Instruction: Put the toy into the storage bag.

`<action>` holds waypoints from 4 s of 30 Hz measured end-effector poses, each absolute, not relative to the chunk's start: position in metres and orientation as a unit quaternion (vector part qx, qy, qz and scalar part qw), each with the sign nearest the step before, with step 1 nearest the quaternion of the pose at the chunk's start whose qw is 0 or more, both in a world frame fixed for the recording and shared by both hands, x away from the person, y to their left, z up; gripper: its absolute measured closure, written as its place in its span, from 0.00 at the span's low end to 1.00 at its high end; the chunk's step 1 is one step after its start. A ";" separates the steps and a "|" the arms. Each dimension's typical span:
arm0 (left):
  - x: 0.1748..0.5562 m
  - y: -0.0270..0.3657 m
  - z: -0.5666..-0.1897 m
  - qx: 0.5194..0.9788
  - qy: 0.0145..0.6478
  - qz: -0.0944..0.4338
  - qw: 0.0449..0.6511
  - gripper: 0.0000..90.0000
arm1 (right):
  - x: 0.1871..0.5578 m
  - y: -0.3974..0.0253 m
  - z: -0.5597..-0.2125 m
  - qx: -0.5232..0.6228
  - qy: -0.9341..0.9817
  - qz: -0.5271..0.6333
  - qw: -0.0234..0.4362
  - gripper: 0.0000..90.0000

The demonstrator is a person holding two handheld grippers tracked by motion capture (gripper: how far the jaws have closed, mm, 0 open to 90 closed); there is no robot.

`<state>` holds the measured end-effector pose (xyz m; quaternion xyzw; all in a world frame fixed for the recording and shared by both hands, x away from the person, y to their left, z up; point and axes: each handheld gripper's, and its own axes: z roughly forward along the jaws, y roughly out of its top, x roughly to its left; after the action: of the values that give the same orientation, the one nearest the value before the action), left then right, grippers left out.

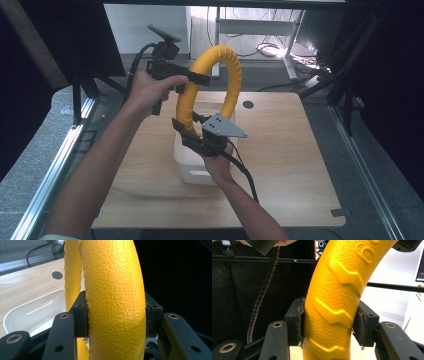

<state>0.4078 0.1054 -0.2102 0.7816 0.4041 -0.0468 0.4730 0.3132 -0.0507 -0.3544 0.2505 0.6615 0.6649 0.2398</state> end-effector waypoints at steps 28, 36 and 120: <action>0.424 0.085 -0.206 0.770 0.421 -0.042 0.478 0.58 | 0.293 -0.082 -0.354 0.211 0.677 0.671 0.215 0.47; 0.423 0.084 -0.206 0.769 0.418 -0.043 0.481 0.57 | 0.270 -0.123 -0.360 0.199 0.692 0.660 0.214 0.46; 0.434 0.080 -0.298 0.795 0.442 -0.061 0.411 0.36 | 0.280 -0.268 -0.440 0.355 0.668 0.602 0.256 0.47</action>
<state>0.4336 0.0804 -0.2977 0.7950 0.4421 -0.0608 0.4110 0.2798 -0.2679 -0.4396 0.3546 0.6679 0.6021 0.2563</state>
